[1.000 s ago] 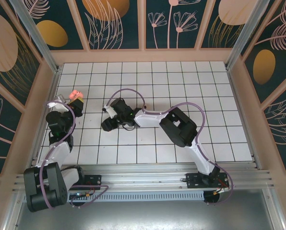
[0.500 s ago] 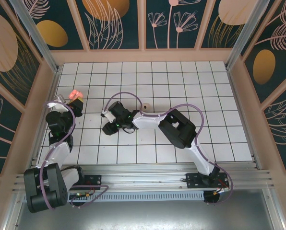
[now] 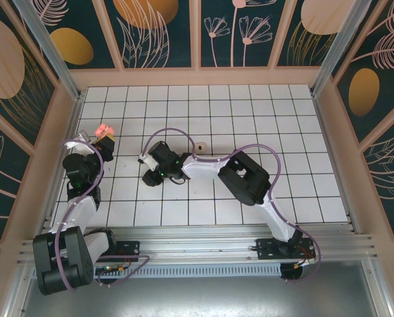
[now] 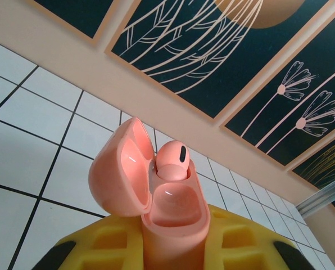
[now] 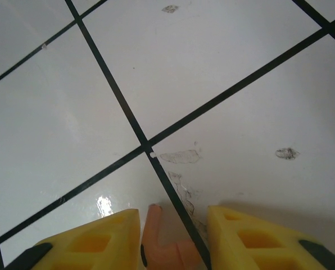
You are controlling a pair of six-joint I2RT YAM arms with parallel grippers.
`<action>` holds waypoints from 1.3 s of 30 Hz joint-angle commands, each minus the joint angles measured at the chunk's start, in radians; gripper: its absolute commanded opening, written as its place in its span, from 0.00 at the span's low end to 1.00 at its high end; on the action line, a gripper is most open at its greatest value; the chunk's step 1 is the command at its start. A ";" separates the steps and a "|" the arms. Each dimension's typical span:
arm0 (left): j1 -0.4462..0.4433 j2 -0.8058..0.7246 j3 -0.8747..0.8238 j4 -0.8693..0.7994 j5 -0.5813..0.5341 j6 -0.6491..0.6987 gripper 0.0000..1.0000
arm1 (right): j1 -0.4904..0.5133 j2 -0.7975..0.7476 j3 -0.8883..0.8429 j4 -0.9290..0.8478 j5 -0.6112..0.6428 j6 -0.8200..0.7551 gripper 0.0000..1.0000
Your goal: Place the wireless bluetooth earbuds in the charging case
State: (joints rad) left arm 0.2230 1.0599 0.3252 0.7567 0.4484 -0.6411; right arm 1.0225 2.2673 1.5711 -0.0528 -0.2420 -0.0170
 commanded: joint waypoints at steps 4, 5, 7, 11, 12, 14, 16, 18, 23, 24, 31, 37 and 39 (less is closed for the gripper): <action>0.007 -0.015 -0.003 0.003 0.022 0.014 0.07 | 0.018 -0.074 -0.084 -0.068 0.013 -0.024 0.30; 0.008 -0.017 -0.002 0.003 0.022 0.015 0.07 | 0.017 -0.087 -0.099 -0.061 0.013 -0.026 0.30; 0.007 -0.019 0.000 -0.001 0.020 0.016 0.07 | 0.018 -0.113 -0.124 -0.055 0.013 -0.033 0.28; 0.007 -0.023 0.000 -0.005 0.022 0.018 0.07 | 0.013 -0.173 -0.175 -0.038 0.001 -0.044 0.25; 0.007 -0.022 0.001 -0.005 0.023 0.017 0.07 | 0.011 -0.189 -0.188 -0.033 -0.005 -0.046 0.25; 0.007 -0.025 0.003 -0.011 0.028 0.019 0.07 | 0.005 -0.221 -0.213 -0.033 -0.021 -0.055 0.25; 0.007 -0.024 0.005 -0.014 0.033 0.023 0.07 | -0.005 -0.258 -0.242 -0.044 -0.033 -0.068 0.25; 0.007 -0.023 0.005 -0.017 0.040 0.025 0.07 | -0.024 -0.304 -0.283 -0.069 -0.052 -0.098 0.25; 0.008 -0.018 0.007 -0.013 0.055 0.024 0.07 | -0.087 -0.431 -0.394 -0.165 -0.074 -0.189 0.25; 0.006 -0.017 0.006 -0.010 0.058 0.023 0.07 | -0.101 -0.453 -0.411 -0.191 -0.075 -0.202 0.25; 0.006 -0.015 0.007 -0.005 0.080 0.020 0.07 | -0.154 -0.551 -0.514 -0.296 -0.070 -0.209 0.25; 0.006 -0.018 0.011 -0.010 0.088 0.017 0.07 | -0.164 -0.577 -0.598 -0.303 -0.054 -0.180 0.25; 0.006 -0.019 0.014 -0.010 0.090 0.015 0.07 | -0.167 -0.576 -0.608 -0.309 -0.051 -0.180 0.26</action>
State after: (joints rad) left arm 0.2230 1.0515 0.3252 0.7311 0.5163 -0.6334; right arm 0.8642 1.7210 0.9802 -0.3290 -0.2958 -0.2028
